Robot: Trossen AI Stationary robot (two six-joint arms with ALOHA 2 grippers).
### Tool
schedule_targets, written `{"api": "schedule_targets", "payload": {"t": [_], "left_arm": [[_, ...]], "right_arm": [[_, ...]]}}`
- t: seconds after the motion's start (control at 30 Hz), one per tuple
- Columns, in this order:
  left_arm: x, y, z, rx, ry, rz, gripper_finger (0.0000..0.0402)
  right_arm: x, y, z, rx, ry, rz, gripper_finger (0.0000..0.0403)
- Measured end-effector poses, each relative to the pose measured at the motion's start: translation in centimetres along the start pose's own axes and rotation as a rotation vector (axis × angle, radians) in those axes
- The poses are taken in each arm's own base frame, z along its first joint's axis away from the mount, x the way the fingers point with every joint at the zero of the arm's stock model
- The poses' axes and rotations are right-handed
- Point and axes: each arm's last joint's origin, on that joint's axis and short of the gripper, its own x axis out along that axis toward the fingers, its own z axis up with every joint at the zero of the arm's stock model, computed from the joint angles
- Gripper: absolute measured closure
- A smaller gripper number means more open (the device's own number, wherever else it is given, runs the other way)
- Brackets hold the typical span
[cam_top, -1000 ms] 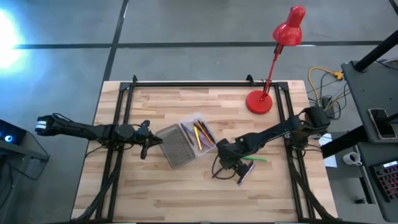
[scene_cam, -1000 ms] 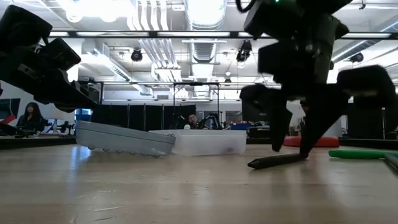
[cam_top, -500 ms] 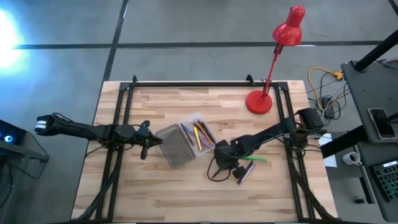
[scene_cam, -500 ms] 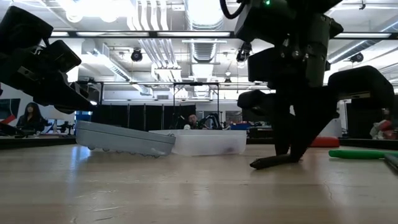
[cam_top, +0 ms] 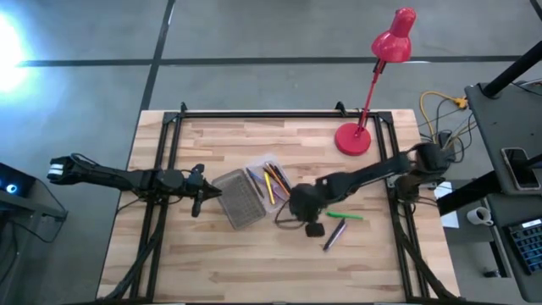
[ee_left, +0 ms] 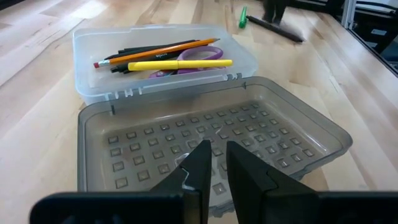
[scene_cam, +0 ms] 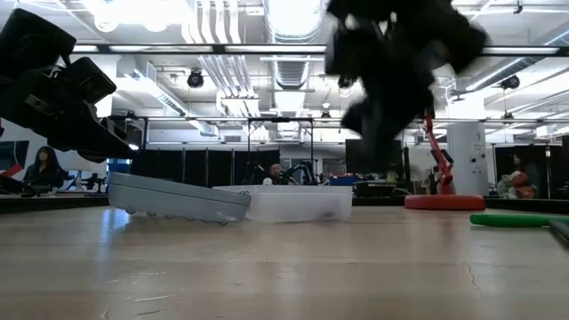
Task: Pick & place school supplies into a supply box
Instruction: Put the black pen into the gray supply box, then put the green pen into the gray supply box
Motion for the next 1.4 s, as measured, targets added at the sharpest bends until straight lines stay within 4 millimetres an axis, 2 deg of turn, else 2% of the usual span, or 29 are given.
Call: {"api": "schedule_targets", "payload": {"t": [0.1, 0.2, 0.27, 0.33, 0.43, 0.53, 0.67, 0.77, 0.83, 1.0, 1.1, 1.17, 1.27, 1.4], "left_arm": [[0.0, 0.0, 0.0, 0.000, 0.000, 0.000, 0.0368], [0.0, 0.0, 0.0, 0.000, -0.001, 0.000, 0.0368], [0.0, 0.0, 0.0, 0.000, 0.000, 0.000, 0.0368], [0.0, 0.0, 0.0, 0.000, 0.001, 0.001, 0.0367], [0.0, 0.0, 0.0, 0.000, 0.001, 0.000, 0.0368], [0.0, 0.0, 0.0, 0.000, 0.002, 0.000, 0.0368], [0.0, 0.0, 0.0, 0.000, 0.001, 0.000, 0.0368], [0.0, 0.0, 0.0, 0.000, 0.002, 0.000, 0.0368], [0.0, 0.0, 0.0, 0.000, 0.002, 0.000, 0.0368], [0.0, 0.0, 0.0, 0.000, 0.002, 0.000, 0.0368], [0.0, 0.0, 0.0, 0.000, 0.004, 0.001, 0.0368], [0.0, 0.0, 0.0, 0.000, 0.004, 0.001, 0.0368], [0.0, 0.0, 0.0, 0.000, 0.004, 0.001, 0.0368], [0.0, 0.0, 0.0, 0.000, 0.006, 0.001, 0.0368]], "right_arm": [[-2.3, -1.7, 1.4, 0.244, -0.125, -0.002, 0.0388], [-3.5, -5.0, 2.1, 0.594, -0.218, -0.049, 0.0388], [-3.8, -7.1, 2.6, 0.748, -0.290, -0.042, 0.0388], [-3.4, -8.9, 2.8, 0.851, -0.338, -0.031, 0.0389], [-1.9, -10.5, 2.6, 0.959, -0.307, -0.017, 0.0380], [-0.6, -11.1, 2.9, 0.988, -0.257, 0.048, 0.0358], [0.7, -11.2, 2.9, 1.032, -0.212, 0.046, 0.0319], [-0.2, -10.9, 3.9, 0.997, -0.261, 0.057, 0.0291], [-1.3, -10.5, 4.5, 0.901, -0.291, 0.060, 0.0274], [-5.9, -7.7, 4.9, 0.365, -0.332, 0.032, 0.0244], [-8.2, -5.7, 3.2, 0.072, -0.222, -0.043, 0.0237], [-8.9, -4.9, 1.4, -0.020, -0.080, -0.109, 0.0237], [-10.0, -4.1, -1.2, 0.010, 0.097, -0.126, 0.0238], [-10.3, -3.4, -4.3, 0.109, 0.168, -0.175, 0.0242]]}}
